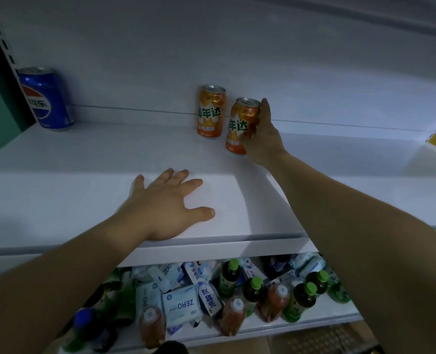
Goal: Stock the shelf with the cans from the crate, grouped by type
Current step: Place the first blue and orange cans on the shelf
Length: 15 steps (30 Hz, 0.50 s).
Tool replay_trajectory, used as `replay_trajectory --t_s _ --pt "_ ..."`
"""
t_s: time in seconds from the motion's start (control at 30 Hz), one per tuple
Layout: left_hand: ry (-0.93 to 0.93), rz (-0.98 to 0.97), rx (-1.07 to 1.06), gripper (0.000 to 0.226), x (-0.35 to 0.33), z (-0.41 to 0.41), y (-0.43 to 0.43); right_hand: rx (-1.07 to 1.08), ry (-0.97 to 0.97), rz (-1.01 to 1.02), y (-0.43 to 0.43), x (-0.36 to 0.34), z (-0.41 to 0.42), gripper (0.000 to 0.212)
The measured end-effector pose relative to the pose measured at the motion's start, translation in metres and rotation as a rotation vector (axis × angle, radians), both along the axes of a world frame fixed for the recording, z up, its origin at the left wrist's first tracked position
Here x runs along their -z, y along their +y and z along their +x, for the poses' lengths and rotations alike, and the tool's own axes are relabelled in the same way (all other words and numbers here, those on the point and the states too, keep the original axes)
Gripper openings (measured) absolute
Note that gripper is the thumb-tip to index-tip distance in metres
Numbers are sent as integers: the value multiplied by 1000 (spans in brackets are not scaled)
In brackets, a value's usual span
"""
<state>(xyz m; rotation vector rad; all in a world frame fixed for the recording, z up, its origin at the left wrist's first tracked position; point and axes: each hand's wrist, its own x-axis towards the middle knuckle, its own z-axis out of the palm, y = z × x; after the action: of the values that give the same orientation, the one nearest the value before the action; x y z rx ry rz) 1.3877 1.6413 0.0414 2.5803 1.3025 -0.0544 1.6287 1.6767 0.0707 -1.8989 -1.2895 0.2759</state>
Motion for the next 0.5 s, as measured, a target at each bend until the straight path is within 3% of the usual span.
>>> replay_trajectory --t_s 0.2,0.37,0.5 --pt "4 5 -2 83 -1 -1 -1 55 8 60 27 6 2 67" --pt "9 -6 -9 100 -1 -1 -2 72 45 66 41 12 3 54" --pt "12 -3 -6 104 -2 -1 -2 76 65 51 48 19 4 57"
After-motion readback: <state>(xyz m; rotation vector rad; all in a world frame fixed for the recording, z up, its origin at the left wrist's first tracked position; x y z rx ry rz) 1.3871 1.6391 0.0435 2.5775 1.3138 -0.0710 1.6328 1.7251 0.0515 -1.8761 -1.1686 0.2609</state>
